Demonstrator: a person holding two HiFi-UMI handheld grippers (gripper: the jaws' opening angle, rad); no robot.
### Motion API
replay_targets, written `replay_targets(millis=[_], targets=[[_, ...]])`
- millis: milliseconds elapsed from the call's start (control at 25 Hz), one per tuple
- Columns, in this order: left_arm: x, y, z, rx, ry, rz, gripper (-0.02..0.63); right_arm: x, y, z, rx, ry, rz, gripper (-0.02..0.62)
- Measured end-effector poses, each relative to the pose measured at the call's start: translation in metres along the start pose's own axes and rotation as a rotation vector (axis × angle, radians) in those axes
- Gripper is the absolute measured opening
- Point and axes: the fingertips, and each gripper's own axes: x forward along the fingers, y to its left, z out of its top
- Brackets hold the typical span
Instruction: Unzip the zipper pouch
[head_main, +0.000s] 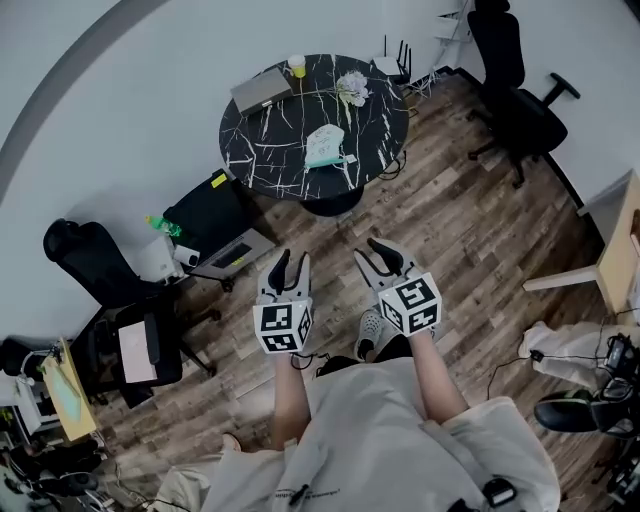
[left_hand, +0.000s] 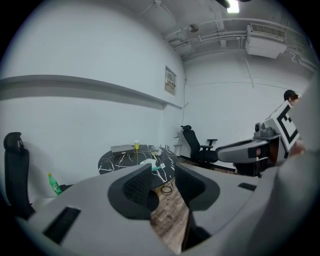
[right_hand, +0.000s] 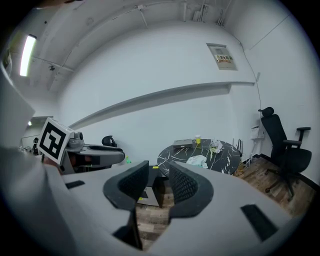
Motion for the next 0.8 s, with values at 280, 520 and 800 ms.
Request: replay_targets(millis=[280, 520, 800], targets=[[0.032, 0.008, 0.007, -0.009, 0.012, 0.021, 0.147, 0.03, -0.029, 0.01, 0.002, 0.015, 0.024, 0.133], [0.05, 0.015, 0.011, -0.026, 0.004, 0.035, 0.147, 0.046, -0.044, 0.016, -0.005, 0.012, 0.035, 0.133], [0.087, 0.035, 0.012, -0.036, 0.005, 0.031, 0.147, 0.078, -0.071, 0.027, -0.021, 0.005, 0.023, 0.133]])
